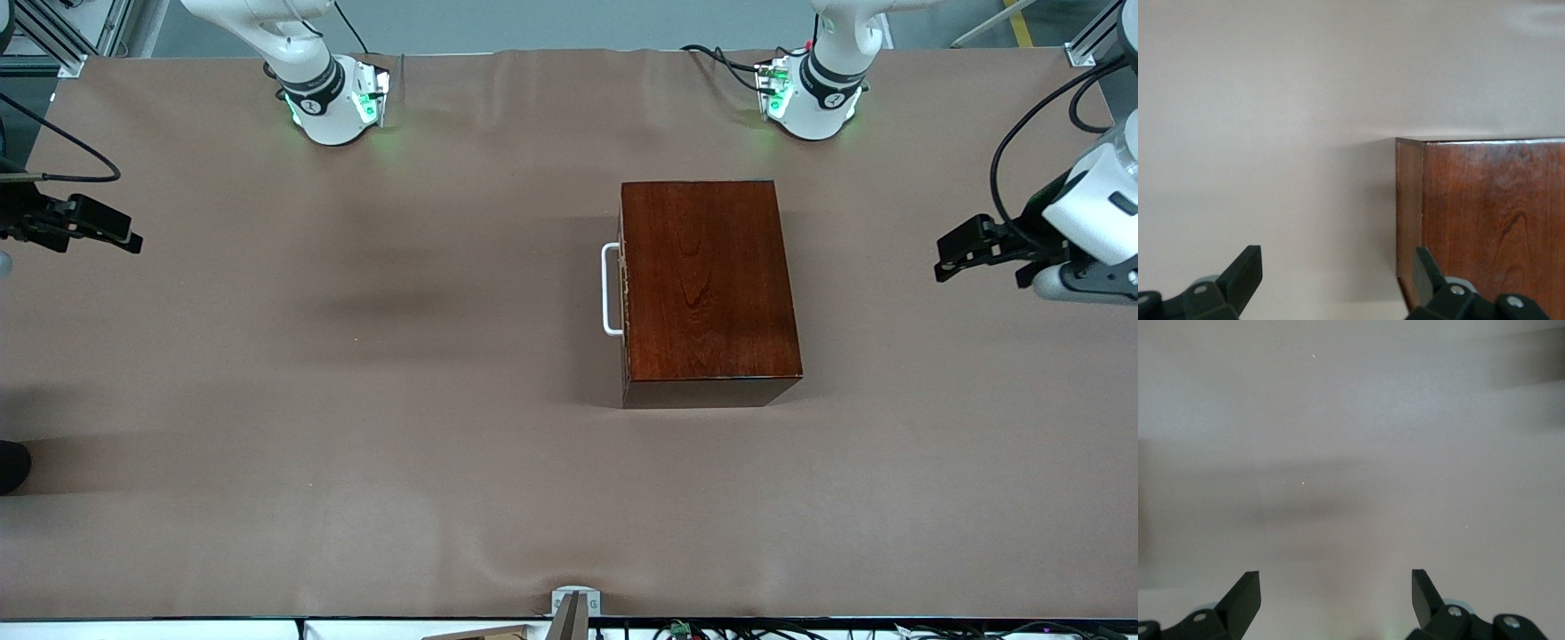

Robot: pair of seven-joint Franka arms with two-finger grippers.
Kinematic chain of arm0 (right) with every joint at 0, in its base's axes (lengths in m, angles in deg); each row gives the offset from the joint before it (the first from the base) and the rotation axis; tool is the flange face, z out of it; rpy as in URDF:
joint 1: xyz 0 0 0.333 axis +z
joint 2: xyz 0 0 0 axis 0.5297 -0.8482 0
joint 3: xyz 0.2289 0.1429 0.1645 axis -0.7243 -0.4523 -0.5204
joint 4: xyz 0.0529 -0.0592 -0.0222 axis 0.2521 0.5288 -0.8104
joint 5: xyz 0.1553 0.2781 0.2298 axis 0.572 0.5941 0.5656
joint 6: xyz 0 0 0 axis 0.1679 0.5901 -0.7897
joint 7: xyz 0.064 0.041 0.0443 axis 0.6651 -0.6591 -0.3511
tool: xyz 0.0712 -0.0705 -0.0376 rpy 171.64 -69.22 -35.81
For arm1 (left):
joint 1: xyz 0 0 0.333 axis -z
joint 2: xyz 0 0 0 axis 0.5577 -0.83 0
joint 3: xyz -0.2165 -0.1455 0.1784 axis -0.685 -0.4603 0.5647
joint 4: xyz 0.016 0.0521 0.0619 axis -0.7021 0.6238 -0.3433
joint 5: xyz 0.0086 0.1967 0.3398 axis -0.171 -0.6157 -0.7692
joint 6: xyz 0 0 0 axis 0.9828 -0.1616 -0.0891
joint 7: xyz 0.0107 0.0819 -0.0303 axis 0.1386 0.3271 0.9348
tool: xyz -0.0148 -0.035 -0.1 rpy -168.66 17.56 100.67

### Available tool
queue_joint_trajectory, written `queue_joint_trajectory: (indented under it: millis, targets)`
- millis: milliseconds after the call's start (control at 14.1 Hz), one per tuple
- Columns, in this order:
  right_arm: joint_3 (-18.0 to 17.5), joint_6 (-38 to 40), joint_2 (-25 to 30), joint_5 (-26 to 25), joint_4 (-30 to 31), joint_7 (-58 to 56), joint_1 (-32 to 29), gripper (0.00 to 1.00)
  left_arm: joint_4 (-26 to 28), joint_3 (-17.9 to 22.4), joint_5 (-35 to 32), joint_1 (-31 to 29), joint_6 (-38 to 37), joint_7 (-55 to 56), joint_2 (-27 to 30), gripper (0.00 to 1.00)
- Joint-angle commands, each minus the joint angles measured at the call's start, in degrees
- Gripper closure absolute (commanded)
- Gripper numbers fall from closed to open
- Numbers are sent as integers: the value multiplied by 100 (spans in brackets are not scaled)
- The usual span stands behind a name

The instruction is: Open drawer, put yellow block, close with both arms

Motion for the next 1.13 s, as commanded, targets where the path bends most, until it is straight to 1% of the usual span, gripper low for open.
queue_joint_trajectory:
  millis: [0, 212, 495, 1060]
  targets:
    - [2, 82, -20, -33, -80, -20, 31, 0, 324, -11, 46, 6, -79, 598, 284, 0]
    - [-7, 126, -2, 2, -80, -2, 13, 0, 324, -20, 46, -12, -88, 502, 267, 0]
    - [2, 267, -11, 11, -71, 24, 39, 0, 324, -11, 37, -161, -79, -323, 276, 0]
    - [-7, 231, -20, 19, -71, 24, 57, 0, 421, -11, 46, -170, -70, -456, 337, 0]
